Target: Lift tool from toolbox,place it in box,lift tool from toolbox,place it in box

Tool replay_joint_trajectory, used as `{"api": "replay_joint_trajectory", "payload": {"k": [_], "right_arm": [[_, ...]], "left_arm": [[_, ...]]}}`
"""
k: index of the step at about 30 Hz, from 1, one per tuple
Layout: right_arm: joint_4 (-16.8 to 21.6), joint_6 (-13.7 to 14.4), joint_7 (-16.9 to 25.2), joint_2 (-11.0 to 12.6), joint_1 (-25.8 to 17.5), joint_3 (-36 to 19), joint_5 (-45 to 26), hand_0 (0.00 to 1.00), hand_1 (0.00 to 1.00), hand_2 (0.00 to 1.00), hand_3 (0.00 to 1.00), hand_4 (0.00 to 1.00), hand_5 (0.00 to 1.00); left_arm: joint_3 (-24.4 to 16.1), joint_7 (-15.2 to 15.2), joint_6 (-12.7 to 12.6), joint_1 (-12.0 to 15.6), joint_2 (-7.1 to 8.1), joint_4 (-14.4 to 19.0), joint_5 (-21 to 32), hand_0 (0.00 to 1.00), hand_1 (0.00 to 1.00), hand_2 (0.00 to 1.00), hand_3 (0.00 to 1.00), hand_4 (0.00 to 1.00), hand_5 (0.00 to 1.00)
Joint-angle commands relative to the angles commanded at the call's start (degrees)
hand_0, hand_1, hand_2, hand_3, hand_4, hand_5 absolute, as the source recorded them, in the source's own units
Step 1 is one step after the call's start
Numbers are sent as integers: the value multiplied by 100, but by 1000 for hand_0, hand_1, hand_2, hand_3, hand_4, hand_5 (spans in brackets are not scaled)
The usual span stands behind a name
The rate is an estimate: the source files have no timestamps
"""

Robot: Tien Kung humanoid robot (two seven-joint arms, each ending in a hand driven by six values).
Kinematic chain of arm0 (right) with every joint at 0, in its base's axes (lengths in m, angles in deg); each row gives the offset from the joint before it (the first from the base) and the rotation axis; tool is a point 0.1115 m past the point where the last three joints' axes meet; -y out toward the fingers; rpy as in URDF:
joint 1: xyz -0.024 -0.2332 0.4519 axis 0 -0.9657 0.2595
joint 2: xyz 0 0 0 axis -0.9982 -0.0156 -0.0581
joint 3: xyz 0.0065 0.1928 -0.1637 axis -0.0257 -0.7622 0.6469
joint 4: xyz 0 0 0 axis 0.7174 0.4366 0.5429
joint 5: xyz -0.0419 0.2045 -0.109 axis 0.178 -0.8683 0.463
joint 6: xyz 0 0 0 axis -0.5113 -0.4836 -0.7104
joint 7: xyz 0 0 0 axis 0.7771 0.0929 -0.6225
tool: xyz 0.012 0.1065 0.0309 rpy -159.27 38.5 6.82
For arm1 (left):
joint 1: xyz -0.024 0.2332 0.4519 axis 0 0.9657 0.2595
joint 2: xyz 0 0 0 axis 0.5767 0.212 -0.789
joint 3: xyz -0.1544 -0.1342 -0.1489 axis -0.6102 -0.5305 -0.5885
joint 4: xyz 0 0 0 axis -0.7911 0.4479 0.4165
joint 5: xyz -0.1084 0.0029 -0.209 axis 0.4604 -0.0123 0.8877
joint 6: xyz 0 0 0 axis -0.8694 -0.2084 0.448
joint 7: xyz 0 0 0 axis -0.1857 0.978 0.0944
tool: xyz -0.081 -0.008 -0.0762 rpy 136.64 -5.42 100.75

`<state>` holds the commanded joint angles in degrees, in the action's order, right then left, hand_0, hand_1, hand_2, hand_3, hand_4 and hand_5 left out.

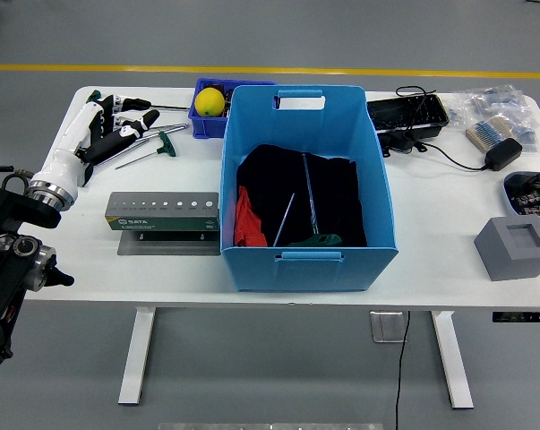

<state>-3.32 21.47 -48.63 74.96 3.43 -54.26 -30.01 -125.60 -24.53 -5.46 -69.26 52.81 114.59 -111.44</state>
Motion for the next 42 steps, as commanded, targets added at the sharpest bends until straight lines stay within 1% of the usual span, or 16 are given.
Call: {"api": "replay_joint_trajectory", "payload": {"k": [2,5,8,10,12,13,14,15,18,19,24,25,30,31,36,42], "right_arm": [[2,6,3,-18,-17,-3,-9,704,715,780,620,863,742],[-1,21,-23,-44,-44,-52,53,704,715,780,620,863,742],[-5,46,-82,-67,-60,-198,243,703,711,779,621,863,742],[-5,59,-111,-76,-68,-266,340,703,711,779,621,863,742],[-1,79,-155,-82,-74,-370,499,703,711,779,621,863,742],[1,89,-175,-84,-77,-420,581,702,702,772,623,863,744],[2,94,-186,-85,-79,-448,625,702,702,772,623,863,744],[5,110,-210,-87,-77,-514,723,702,702,772,623,863,744],[12,129,-234,-89,-73,-591,835,702,702,772,623,863,744],[16,137,-243,-89,-68,-616,875,701,692,766,624,861,747],[16,152,-245,-91,-50,-658,980,701,692,766,624,861,747],[16,156,-241,-94,-51,-656,974,700,686,765,621,858,755],[-5,176,-178,-132,-69,-596,819,700,686,765,621,858,755],[-6,181,-175,-137,-66,-590,811,697,685,764,620,856,754],[-5,187,-162,-131,-54,-560,888,697,685,764,620,856,754],[-25,123,-97,-127,-73,-426,675,695,686,762,617,855,758]], "left_arm": [[-81,-400,-270,267,-70,137,308,540,604,712,659,891,589],[-211,-778,-484,646,-180,351,640,540,604,712,659,891,589],[-261,-769,-431,951,-195,497,908,563,630,722,663,873,588],[-240,-736,-387,1087,-156,553,1040,563,630,722,663,873,588],[-178,-709,-322,1238,-73,617,1194,563,630,722,663,873,588],[-153,-696,-268,1296,-38,639,1255,622,662,734,707,855,684],[-143,-687,-234,1321,-22,649,1283,622,662,734,707,855,684],[-150,-634,-118,1354,-3,662,1305,622,662,734,707,855,684],[-181,-472,90,1361,-1,678,1252,622,662,734,707,855,684],[-182,-418,123,1338,-5,686,1210,627,639,745,711,852,712],[-165,-346,87,1247,-19,717,1178,627,639,745,711,852,712],[-162,-329,89,1235,-14,724,1176,630,650,751,717,861,734],[-142,-69,247,1208,54,763,1103,630,650,751,717,861,734],[-145,-49,265,1216,56,771,1083,755,794,827,755,886,828],[-166,-81,245,1280,11,774,1142,755,794,827,755,886,828],[-193,-119,199,1223,-13,748,1174,762,802,842,760,885,826]]}}
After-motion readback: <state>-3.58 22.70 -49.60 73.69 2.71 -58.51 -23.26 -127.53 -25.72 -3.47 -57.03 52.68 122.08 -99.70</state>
